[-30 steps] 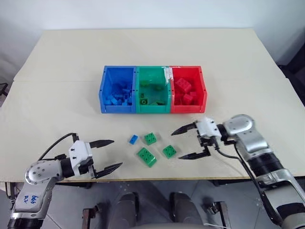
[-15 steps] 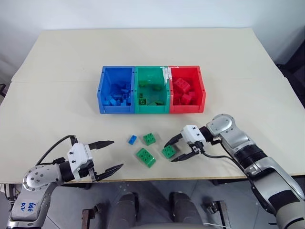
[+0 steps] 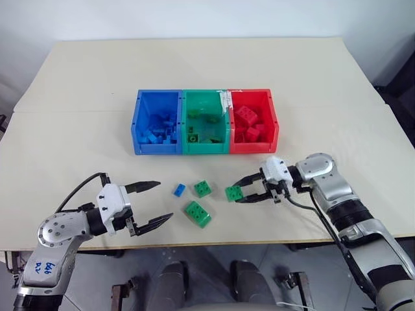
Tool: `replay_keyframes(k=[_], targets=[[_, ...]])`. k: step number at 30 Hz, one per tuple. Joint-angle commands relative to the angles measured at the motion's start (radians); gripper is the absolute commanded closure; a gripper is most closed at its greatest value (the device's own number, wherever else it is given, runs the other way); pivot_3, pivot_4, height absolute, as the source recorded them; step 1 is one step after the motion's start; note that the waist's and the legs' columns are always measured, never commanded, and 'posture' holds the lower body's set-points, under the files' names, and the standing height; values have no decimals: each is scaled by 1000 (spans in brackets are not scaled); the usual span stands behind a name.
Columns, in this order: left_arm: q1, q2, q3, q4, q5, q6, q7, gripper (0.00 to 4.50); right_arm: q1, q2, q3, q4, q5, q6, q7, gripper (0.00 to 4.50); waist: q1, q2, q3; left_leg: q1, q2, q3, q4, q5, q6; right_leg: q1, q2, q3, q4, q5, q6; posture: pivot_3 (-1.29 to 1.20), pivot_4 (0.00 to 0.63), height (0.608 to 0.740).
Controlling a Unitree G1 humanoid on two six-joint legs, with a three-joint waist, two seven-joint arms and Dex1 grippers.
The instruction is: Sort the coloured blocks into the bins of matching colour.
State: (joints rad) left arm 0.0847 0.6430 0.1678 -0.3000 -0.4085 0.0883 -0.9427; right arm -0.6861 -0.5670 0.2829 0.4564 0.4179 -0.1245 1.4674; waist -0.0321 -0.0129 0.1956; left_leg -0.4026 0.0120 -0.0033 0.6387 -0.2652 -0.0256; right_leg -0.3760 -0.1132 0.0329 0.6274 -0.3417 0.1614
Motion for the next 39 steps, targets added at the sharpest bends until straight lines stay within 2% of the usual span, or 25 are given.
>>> replay_keyframes(k=[1,2,9,14,15,21,22,28,31,35,39], targets=[[-17,-9,11,1,-25,10,16,0,-80,46,-83,-66,28,122,-122,3054,-2,0,0,0,0,0,0,0,0,0,0,0,0,0,0,0,150,740],[-20,-11,13,2,-26,12,18,0,-95,59,-95,-69,23,146,-146,3054,-4,0,0,0,0,0,0,0,0,-1,0,0,0,0,0,0,150,740],[-37,-58,84,-9,-71,37,104,0,-331,210,-126,144,-180,235,-550,3054,-2,0,0,-1,0,0,0,0,-2,-2,0,0,1,0,-1,0,150,740],[-7,-67,126,-43,-79,39,146,0,-392,254,-127,255,-236,208,-587,3054,1,0,0,-2,-1,1,-1,0,-1,-3,0,-1,2,0,-1,0,150,740],[-2,-71,134,-49,-80,40,158,0,-396,256,-129,263,-240,202,-578,2273,1,0,0,-3,-1,1,-1,0,-1,-3,-1,-1,2,0,-1,0,150,740],[5,-74,155,-66,-89,45,190,0,-389,241,-152,226,-222,205,-506,345,-2,0,0,-3,-2,5,-1,-2,-1,-4,0,-2,1,0,-1,0,150,740],[5,-74,153,-67,-93,47,189,0,-377,232,-157,201,-213,209,-481,45,-2,0,0,-3,-2,6,-1,-2,-1,-4,0,-2,1,0,-1,0,150,740],[-14,-40,113,-47,-71,40,135,0,-146,90,-225,-100,-56,214,-195,45,10,-1,0,-3,0,11,-2,-3,0,-3,0,-4,0,0,-1,0,150,740],[-35,-16,80,-15,-50,16,83,0,-4,-11,-272,-187,-21,170,-103,45,8,-1,0,-3,-2,13,-1,-4,2,-1,-2,-4,-1,0,0,0,150,740],[-83,6,30,61,2,-69,12,0,187,-141,-360,-191,-37,25,-50,45,8,-1,0,-3,-4,14,0,-5,2,-1,-1,-6,-2,1,0,0,150,740],[-118,17,-10,101,-11,-83,-58,0,343,-218,-450,-140,-16,-110,6,45,2,-1,0,-2,-1,16,0,-5,1,-1,1,-6,-2,0,0,0,150,740]])
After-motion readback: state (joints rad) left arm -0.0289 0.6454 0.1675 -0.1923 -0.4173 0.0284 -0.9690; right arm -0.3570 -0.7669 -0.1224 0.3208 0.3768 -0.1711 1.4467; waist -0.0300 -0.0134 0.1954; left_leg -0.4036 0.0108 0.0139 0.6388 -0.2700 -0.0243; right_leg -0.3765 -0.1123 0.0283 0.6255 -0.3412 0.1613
